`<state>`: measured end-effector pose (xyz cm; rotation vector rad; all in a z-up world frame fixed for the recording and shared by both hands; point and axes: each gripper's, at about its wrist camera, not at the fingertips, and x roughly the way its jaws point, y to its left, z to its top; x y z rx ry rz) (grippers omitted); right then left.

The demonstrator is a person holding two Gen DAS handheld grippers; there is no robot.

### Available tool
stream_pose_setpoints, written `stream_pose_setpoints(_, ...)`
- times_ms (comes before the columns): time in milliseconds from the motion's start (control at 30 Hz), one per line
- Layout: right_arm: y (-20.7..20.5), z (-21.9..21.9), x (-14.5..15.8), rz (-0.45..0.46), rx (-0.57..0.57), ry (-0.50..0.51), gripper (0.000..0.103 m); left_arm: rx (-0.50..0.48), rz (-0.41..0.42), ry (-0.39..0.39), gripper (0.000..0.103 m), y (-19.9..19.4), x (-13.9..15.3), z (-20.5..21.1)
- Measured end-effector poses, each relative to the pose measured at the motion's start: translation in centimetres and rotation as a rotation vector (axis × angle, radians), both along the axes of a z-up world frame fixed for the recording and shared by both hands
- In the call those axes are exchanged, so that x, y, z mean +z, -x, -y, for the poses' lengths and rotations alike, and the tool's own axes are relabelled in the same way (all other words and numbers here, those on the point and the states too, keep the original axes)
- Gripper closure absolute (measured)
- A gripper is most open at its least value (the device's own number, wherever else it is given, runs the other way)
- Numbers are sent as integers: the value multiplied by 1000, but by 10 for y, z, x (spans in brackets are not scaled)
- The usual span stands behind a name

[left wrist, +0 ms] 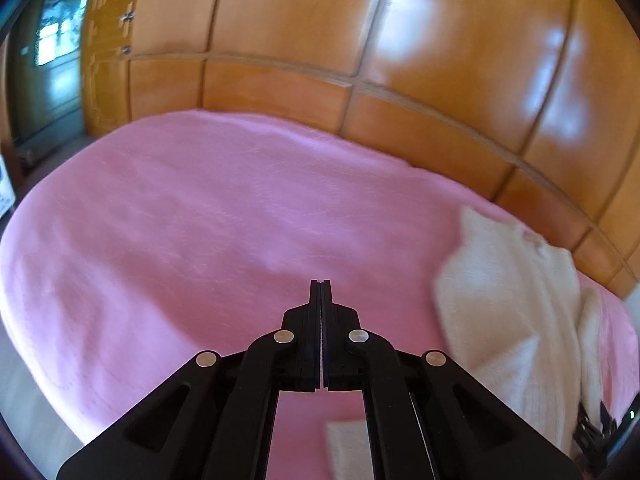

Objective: Fold small clothes
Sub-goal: 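Grasp the side edge of the cream sweater with the left gripper and lift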

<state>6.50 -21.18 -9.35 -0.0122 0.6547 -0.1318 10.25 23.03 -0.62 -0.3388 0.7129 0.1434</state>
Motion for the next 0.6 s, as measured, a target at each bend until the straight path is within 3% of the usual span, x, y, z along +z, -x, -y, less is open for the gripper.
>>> stream_pose_setpoints(33, 0, 0, 0, 2, 0, -2, 2, -37, 1, 64, 103, -1, -2, -3)
stream_pose_setpoints(133, 1, -1, -1, 10, -1, 1, 2, -172, 5, 107, 97, 2, -11, 15)
stream_pose_setpoints(167, 1, -1, -1, 9, -1, 1, 2, -219, -5, 111, 73, 2, -15, 23)
stream_pose_setpoints(200, 1, -1, -1, 12, -2, 1, 2, -259, -21, 112, 40, 1, -20, 31)
stream_pose_setpoints(233, 0, -2, -1, 12, -2, 0, 2, -290, -25, 111, 30, 1, -27, 41)
stream_pose_setpoints(267, 0, -2, -1, 11, -1, -2, 2, -307, -15, 112, 28, 0, -30, 45)
stream_pose_setpoints(333, -1, 0, -1, 10, 1, -12, 2, -356, -36, 97, 28, -3, -41, 57)
stream_pose_setpoints(467, -1, 1, -2, 12, 2, -25, 2, -471, -127, 148, 28, -7, -64, 75)
stream_pose_setpoints(533, 0, 1, -2, 14, 2, -26, 2, -500, -133, 101, 32, -4, -70, 82)
stream_pose_setpoints(600, 0, 2, -2, 17, 2, -30, 2, -530, -127, 47, 87, 1, -71, 88)
